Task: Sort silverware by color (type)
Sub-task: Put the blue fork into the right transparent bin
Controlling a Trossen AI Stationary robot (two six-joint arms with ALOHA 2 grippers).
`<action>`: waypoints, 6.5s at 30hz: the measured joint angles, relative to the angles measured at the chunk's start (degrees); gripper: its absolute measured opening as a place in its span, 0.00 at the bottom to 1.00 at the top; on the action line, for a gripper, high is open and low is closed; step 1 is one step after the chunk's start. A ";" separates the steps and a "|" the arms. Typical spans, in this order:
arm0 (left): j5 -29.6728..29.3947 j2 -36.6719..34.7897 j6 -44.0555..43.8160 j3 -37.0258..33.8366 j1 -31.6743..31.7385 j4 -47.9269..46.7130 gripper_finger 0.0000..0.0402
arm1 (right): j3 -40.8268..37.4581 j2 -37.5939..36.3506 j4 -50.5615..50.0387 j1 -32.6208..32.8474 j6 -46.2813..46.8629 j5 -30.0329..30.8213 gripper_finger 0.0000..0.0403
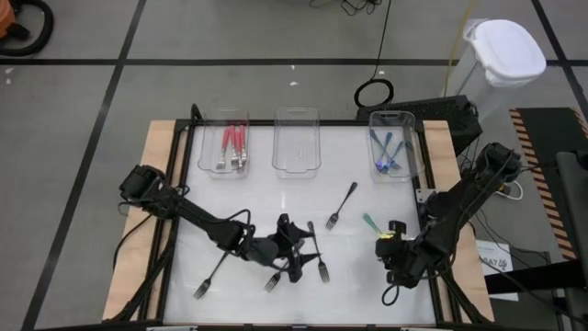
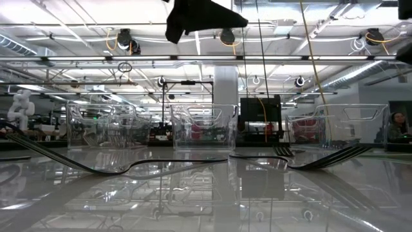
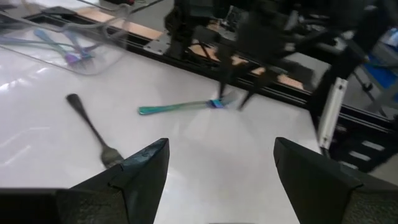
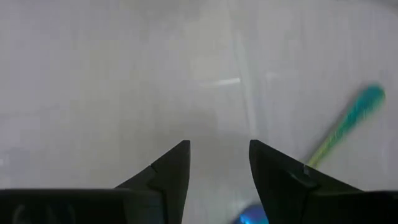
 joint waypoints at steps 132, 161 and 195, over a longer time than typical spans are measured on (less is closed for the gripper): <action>-15.41 0.31 15.59 0.02 10.33 15.23 0.71 | -0.11 1.17 87.71 -30.69 -78.84 31.55 0.03; -22.44 0.31 24.02 0.02 8.51 23.29 0.67 | -0.15 1.80 89.39 -33.94 -74.96 15.11 0.03; -12.69 -1.27 25.82 0.03 9.47 7.06 0.01 | -0.13 -12.17 52.87 -32.39 -65.87 15.11 0.54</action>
